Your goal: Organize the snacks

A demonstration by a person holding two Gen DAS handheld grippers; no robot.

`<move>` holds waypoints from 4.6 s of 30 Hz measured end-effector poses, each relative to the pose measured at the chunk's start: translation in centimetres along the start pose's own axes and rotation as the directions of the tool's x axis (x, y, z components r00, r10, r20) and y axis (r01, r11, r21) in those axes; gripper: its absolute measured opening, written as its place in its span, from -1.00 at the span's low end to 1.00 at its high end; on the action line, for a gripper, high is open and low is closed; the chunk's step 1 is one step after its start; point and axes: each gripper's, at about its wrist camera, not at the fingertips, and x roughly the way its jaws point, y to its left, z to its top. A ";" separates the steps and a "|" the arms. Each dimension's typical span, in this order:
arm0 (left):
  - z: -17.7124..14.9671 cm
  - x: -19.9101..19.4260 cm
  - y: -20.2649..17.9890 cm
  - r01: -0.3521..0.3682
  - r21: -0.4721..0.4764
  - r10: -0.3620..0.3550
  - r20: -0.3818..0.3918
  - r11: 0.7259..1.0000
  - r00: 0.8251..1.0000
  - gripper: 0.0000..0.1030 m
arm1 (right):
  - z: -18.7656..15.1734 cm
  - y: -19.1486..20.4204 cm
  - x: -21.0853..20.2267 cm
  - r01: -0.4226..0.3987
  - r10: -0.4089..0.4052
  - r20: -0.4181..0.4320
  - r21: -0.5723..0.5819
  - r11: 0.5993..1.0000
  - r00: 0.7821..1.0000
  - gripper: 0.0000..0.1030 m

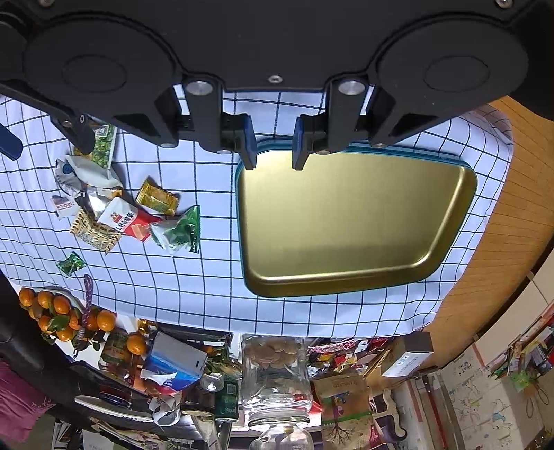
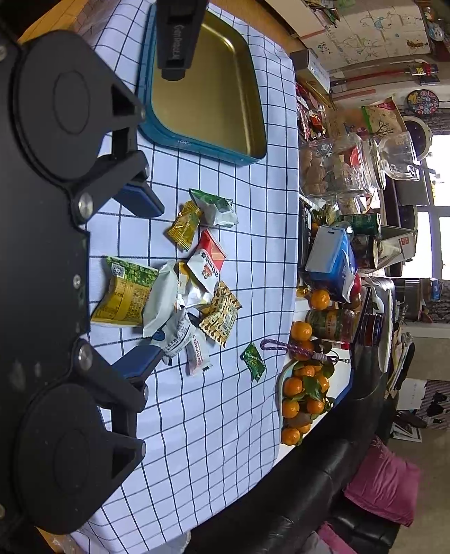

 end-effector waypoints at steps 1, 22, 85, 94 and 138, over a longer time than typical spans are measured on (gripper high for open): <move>0.1 -0.1 -0.1 0.005 -0.001 -0.005 0.003 1.000 1.000 -0.38 | 0.0 0.0 -0.1 0.010 -0.010 0.004 -0.009 1.000 1.000 0.64; 2.0 -2.1 -4.0 0.112 -0.009 -0.112 -0.029 0.994 0.993 -0.38 | 6.0 -9.2 2.1 0.006 0.005 -0.083 0.130 0.991 0.996 0.29; 3.3 3.2 -12.2 0.068 0.092 -0.037 -0.300 0.993 0.953 -0.38 | 6.3 -15.3 10.3 -0.074 0.260 -0.336 0.478 0.875 0.905 0.11; 2.8 3.1 -10.4 0.070 0.108 -0.037 -0.282 0.992 0.959 -0.38 | 6.3 -12.7 14.2 -0.094 0.354 -0.341 0.592 0.800 0.871 0.10; 0.2 5.7 -17.3 0.169 0.206 -0.111 -0.267 0.964 0.957 -0.13 | 6.1 -18.6 9.5 0.052 0.124 -0.261 0.578 0.814 0.957 -0.06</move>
